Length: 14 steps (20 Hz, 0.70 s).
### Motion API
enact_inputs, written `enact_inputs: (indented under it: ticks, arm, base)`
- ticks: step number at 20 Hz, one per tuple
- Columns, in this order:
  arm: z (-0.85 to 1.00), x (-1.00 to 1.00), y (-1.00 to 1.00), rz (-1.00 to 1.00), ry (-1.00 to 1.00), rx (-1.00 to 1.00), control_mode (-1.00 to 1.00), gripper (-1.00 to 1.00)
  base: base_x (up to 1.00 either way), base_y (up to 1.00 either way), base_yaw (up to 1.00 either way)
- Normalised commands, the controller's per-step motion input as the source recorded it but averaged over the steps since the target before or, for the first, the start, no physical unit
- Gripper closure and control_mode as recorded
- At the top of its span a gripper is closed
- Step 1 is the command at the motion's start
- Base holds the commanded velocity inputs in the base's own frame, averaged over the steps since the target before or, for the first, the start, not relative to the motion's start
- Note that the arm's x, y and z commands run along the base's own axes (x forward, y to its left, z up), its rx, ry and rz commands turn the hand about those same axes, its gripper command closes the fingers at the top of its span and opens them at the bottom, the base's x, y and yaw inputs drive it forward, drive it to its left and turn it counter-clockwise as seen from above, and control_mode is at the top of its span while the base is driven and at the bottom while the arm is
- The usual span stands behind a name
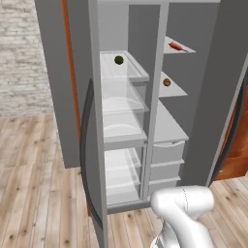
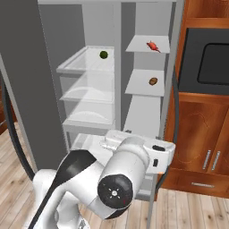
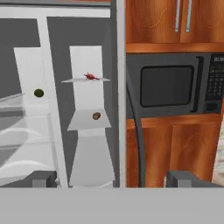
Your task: There's a fish in the fridge that needs to be moved to the freezer for freezing. Pick up the fish from the fridge, place it on any shelf in the freezer, and close the fridge and freezer doors when done.
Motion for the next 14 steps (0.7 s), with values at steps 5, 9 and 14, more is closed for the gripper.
enact_inputs:
  ticks: [5,9,14]
  arm:
    - [-0.25,0.03,-0.86,0.01,0.00,0.00,-1.00,-1.00]
    - [-0.19,0.37,-0.41,0.10,0.00,0.01,-1.00,-1.00]
    - [-0.39,0.45,-0.62,0.27,0.00,0.05,-1.00,-1.00]
  base:
    - [0.00,0.00,0.00]
    - [0.00,0.00,0.00]
    - [0.00,0.00,0.00]
